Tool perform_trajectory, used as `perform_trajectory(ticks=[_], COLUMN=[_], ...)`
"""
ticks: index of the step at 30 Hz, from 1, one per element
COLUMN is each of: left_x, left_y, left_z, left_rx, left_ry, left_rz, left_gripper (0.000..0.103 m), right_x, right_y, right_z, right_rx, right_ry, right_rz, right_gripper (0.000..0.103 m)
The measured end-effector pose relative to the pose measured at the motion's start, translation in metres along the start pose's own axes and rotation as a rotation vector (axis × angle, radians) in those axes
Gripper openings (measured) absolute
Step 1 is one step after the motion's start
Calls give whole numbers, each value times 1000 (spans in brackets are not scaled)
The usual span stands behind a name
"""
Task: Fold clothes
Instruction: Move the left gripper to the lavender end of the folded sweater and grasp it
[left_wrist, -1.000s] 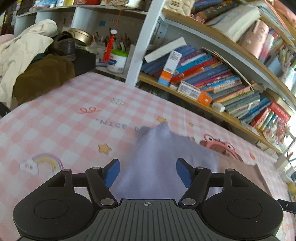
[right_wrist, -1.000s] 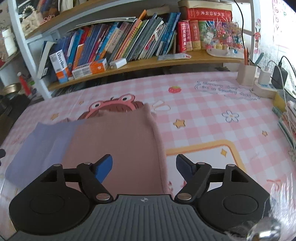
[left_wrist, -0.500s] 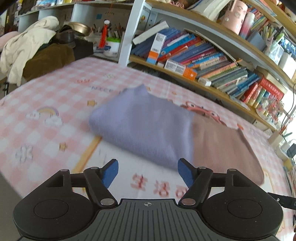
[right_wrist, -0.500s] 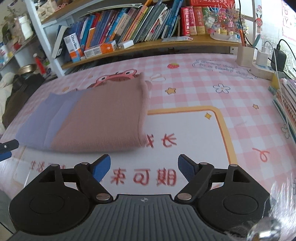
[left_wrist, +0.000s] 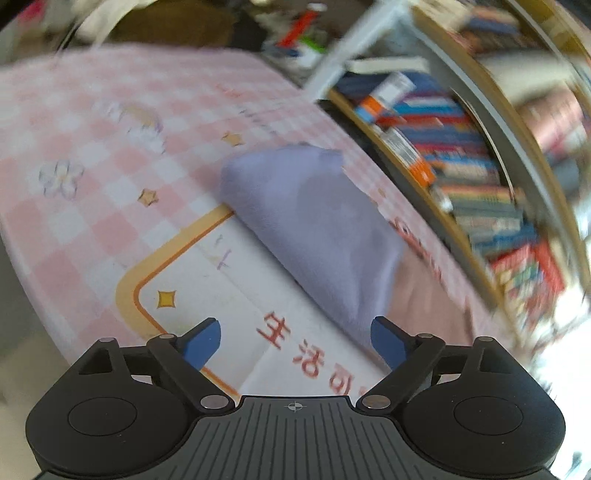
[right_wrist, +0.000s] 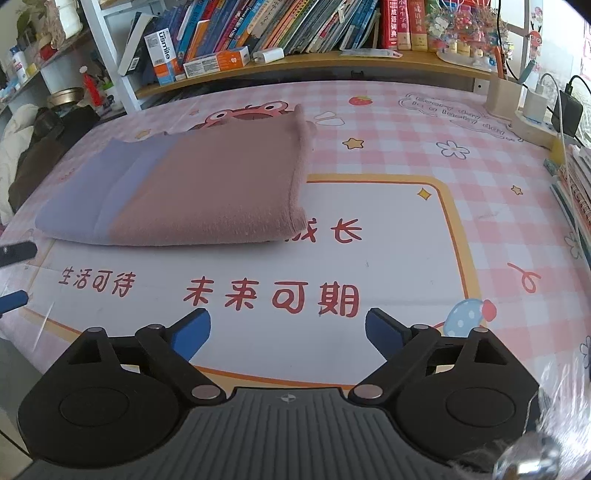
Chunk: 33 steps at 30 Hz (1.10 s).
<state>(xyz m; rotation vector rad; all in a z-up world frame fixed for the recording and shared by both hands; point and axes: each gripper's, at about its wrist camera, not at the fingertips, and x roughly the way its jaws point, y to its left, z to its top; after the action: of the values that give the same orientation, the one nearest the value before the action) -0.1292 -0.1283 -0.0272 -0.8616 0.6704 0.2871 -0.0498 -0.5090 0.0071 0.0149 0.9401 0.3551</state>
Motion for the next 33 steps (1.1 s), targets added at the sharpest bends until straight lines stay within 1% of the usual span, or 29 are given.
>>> perform_trajectory(ticks=[4,9,12,13,14,17,21,27,28,29,31,32,33], left_x=[10,32,41,44,46,55,65,80,82,84,88,91,91], left_y=[17,34,42,43,45,49,51,50,50,50,51,52,53], left_z=[15,30,36,39,41,48,57,71,72,74,77,78,81], left_rx=[-138,-286,-341,-350,-359,-395,-428,-445,-447,-447,-447,-447,-433], left_ry=[-16,-23,-33,-34,-36,-37,-34,-23,-23,-23,-14,-10,-7], left_rz=[-51,-85,-111,-114,-114,-124,-148,-171,-166,-145,-114,-99,-96], left_gripper=[88,85,79,74,67,56,56,55,50,36,18,14,11], right_x=[2,5,7,7,8,8,8,8,7,7,7,8,8], right_y=[5,12,14,15,16,18,19,19,18,18,16,16,15], right_z=[4,8,10,11,11,12,12,15,16,17,20,22,24], right_rx=[2,5,11,14,17,27,49,104,118,133,165,182,200], right_ry=[0,3,4,5,7,6,7,-1,-7,-13,-24,-27,-29], right_rz=[-16,-43,-63,-70,-78,-98,-123,-162,-168,-172,-181,-181,-181], right_gripper=[91,91,91,91,91,91,91,91,91,91,91,91,91])
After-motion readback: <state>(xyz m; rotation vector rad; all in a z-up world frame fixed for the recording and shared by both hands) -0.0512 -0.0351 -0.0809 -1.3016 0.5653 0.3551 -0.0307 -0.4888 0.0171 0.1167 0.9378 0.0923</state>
